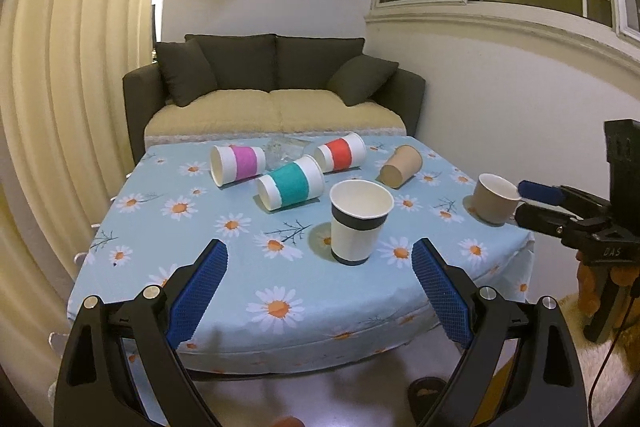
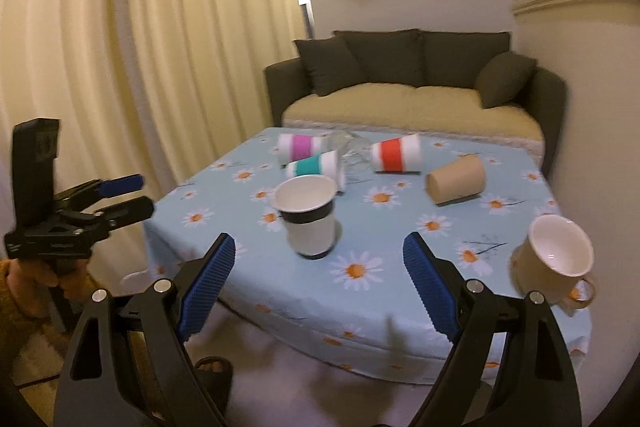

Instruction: Flip cup upright

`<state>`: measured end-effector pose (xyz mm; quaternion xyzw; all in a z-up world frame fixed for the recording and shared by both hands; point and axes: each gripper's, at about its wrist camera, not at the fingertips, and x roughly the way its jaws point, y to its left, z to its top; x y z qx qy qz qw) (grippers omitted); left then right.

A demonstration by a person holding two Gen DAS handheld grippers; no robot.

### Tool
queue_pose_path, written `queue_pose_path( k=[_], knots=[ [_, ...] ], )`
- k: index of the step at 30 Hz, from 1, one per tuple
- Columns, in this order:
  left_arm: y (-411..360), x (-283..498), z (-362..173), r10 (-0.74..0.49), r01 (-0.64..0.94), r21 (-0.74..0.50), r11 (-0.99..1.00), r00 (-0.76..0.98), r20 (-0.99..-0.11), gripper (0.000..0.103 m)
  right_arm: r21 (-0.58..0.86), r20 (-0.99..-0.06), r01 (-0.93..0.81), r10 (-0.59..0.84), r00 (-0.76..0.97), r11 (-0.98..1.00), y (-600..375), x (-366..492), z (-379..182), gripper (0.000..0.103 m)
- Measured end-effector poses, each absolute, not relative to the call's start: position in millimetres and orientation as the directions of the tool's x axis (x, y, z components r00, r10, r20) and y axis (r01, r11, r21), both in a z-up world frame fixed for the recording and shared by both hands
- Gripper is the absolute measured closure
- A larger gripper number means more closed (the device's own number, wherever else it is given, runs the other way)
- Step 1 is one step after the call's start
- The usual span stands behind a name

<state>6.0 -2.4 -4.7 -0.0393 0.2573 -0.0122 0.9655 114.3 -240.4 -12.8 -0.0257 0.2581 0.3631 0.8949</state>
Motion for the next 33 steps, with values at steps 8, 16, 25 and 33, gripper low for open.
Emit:
queue_pose_path(
  k=[8,16,25,33],
  knots=[
    [2.2,8.2,-7.7,-0.021,-0.028,-0.091,0.995,0.865,-0.501,0.012,0.059,-0.458,-0.598,0.553,0.695,0.8,-243.1,107.1,-13.0,0.018],
    [-4.4,8.9,-8.4,0.005,-0.04,-0.059,0.997,0.864,-0.504,0.012,0.064,-0.474,-0.577,0.533,0.701,0.814,-242.9,113.1,-17.1,0.018],
    [-7.5,9.6,-9.7,0.01,-0.04,-0.047,0.998,0.861,-0.509,0.012,0.081,-0.483,-0.572,0.534,0.694,0.816,-244.9,114.3,-18.0,0.018],
    [-9.7,7.3,-9.5,0.012,-0.037,-0.04,0.999,0.864,-0.503,0.012,0.088,-0.483,-0.573,0.538,0.691,0.815,-245.4,114.8,-18.2,0.018]
  ],
)
